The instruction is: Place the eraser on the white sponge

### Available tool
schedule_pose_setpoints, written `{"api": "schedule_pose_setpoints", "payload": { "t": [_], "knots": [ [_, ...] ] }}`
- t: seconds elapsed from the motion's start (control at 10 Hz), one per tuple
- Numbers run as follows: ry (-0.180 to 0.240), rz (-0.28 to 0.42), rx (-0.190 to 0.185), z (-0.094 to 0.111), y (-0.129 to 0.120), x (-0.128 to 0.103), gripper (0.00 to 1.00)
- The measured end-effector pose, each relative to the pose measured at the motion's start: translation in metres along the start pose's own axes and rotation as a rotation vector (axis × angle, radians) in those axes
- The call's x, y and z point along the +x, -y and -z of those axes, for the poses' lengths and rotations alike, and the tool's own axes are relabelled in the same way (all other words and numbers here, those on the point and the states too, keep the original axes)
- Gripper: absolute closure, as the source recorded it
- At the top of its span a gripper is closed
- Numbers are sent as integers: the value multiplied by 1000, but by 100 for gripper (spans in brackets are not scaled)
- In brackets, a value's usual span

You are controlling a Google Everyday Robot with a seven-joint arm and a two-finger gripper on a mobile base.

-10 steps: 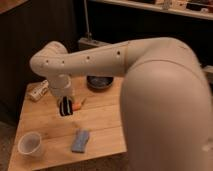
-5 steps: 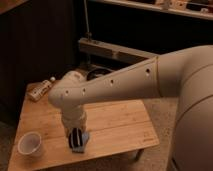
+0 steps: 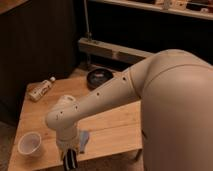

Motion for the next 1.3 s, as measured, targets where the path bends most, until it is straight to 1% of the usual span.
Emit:
{"api": "schedule_pose_setpoints", "payload": {
  "t": [0.2,0.3,0.5,0.6,0.7,0.8,0.9,1.1,1.3],
  "knots": [
    [4,-39,13,-4,8,-5,100],
    [17,-83,22,-2,24,-11,100],
    [40,-147,31,1,49,-23,100],
    [60,-186,36,1,63,-35,100],
    [73,-208,35,0,67,-43,100],
    [70,-214,36,-4,68,-49,100],
    [64,-209,36,-9,63,-56,100],
    [48,-191,33,-34,39,-76,100],
    [44,-201,42,-43,36,-83,100]
  ]
}}
